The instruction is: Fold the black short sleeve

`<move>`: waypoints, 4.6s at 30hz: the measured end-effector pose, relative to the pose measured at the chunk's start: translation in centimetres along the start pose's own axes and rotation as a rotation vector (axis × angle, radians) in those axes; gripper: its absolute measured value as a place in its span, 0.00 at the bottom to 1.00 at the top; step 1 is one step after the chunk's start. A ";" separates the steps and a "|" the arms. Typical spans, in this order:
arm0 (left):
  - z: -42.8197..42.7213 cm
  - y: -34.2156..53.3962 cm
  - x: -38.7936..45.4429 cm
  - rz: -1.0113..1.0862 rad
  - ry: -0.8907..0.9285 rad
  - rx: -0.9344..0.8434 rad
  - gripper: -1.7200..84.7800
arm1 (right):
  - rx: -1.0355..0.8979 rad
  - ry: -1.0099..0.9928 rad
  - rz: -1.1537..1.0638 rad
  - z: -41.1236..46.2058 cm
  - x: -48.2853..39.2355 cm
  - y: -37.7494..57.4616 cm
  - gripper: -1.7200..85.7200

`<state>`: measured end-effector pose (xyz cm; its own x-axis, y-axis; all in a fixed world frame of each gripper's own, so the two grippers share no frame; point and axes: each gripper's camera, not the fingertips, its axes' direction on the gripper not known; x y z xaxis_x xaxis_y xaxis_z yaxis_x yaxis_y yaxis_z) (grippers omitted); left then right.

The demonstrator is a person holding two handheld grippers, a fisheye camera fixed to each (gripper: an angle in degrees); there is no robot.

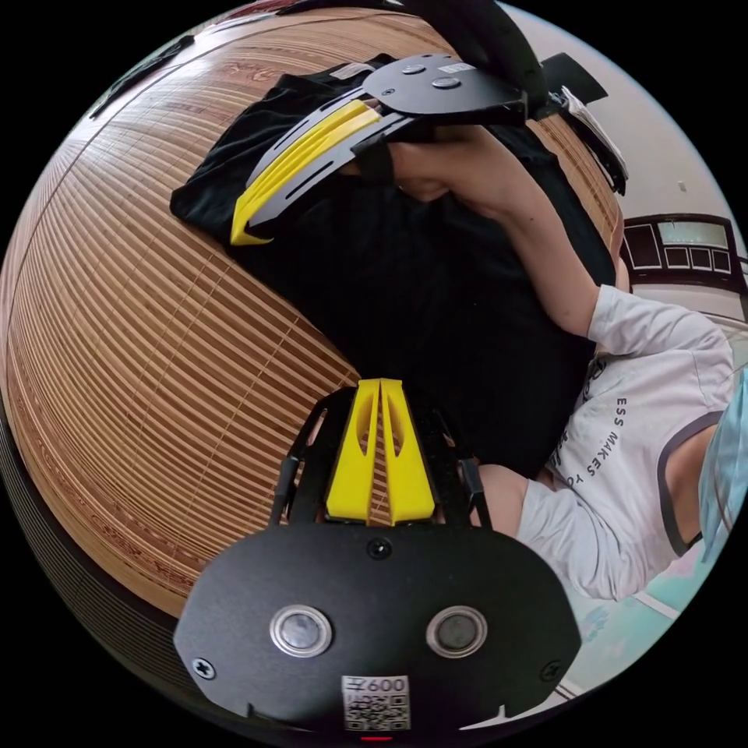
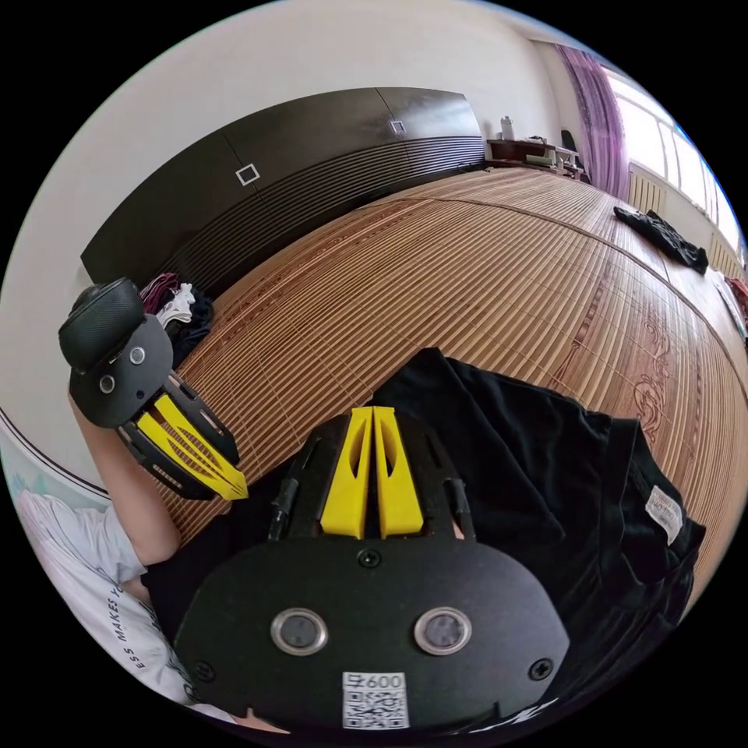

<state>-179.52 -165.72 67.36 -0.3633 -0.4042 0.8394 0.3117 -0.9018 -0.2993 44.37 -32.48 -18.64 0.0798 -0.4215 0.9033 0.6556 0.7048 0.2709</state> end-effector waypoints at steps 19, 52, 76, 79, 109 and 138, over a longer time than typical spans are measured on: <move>-2.6 -1.2 0.8 0.188 -0.041 -0.033 0.02 | -0.014 -0.237 -0.258 -5.2 -7.8 6.2 0.01; 0.5 -6.7 -6.7 -0.194 0.020 -0.238 0.02 | -0.399 -0.338 -0.522 2.4 -21.8 14.7 0.01; -6.0 -1.7 1.1 -0.255 -0.181 0.326 0.02 | -0.052 -0.044 0.075 -3.1 -15.8 2.5 0.01; -3.3 -4.0 4.2 -0.086 -0.113 0.215 0.02 | -0.042 0.074 0.172 -2.8 -14.3 1.3 0.02; -1.5 3.7 16.2 -0.205 -0.202 0.075 0.02 | -0.062 0.251 0.297 -5.8 -18.8 -9.6 0.03; -13.9 14.0 9.1 -0.574 -0.238 0.755 0.02 | -0.123 0.267 0.293 -8.8 -18.2 -10.6 0.01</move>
<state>-190.65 -184.11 64.47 -0.4744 0.1823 0.8612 0.6528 -0.5835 0.4831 42.55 -37.33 -40.88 0.4581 -0.3575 0.8138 0.6594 0.7507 -0.0415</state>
